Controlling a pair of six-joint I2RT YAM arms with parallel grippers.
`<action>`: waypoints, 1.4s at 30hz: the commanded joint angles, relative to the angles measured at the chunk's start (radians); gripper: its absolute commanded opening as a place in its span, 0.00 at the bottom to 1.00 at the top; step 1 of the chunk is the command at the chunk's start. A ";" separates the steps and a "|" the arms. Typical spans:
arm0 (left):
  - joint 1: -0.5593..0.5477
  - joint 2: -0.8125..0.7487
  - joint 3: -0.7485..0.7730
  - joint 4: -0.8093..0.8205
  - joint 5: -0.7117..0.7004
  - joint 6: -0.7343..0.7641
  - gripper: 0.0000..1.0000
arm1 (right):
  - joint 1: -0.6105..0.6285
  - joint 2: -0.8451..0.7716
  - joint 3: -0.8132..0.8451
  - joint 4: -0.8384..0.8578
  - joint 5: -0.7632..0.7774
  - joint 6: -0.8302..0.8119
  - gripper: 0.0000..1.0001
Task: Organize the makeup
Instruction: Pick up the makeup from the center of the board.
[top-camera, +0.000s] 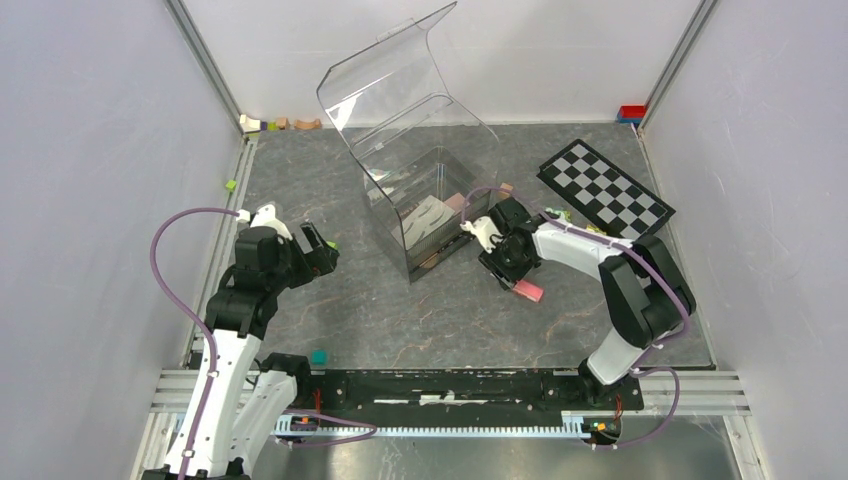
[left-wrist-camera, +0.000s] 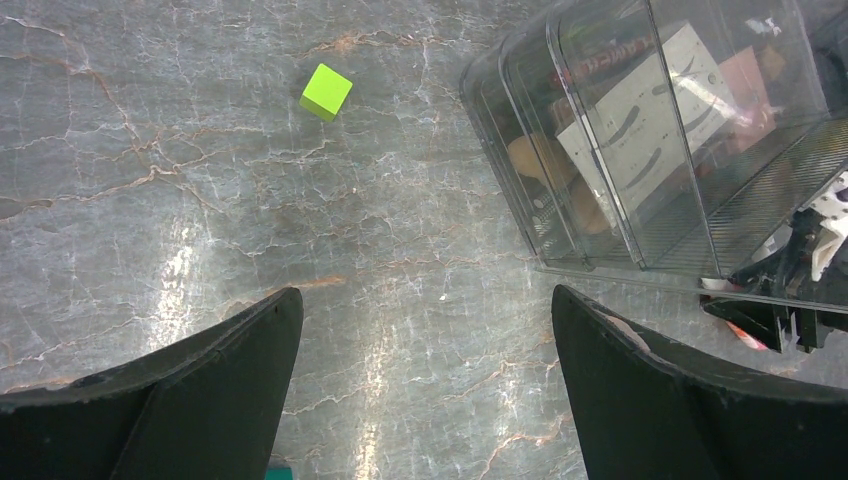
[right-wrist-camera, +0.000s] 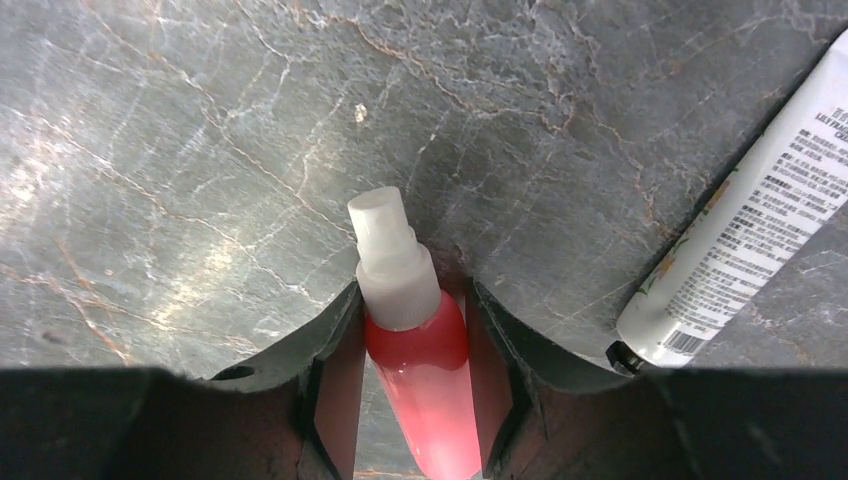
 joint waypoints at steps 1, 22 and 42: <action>-0.003 -0.008 0.003 0.038 0.018 0.051 1.00 | 0.018 -0.055 0.008 0.045 0.004 0.139 0.35; -0.004 -0.021 0.001 0.042 0.027 0.051 1.00 | 0.020 -0.170 -0.150 0.036 0.208 0.666 0.67; -0.005 -0.021 -0.002 0.044 0.028 0.052 1.00 | 0.019 -0.086 -0.067 -0.063 0.151 0.496 0.59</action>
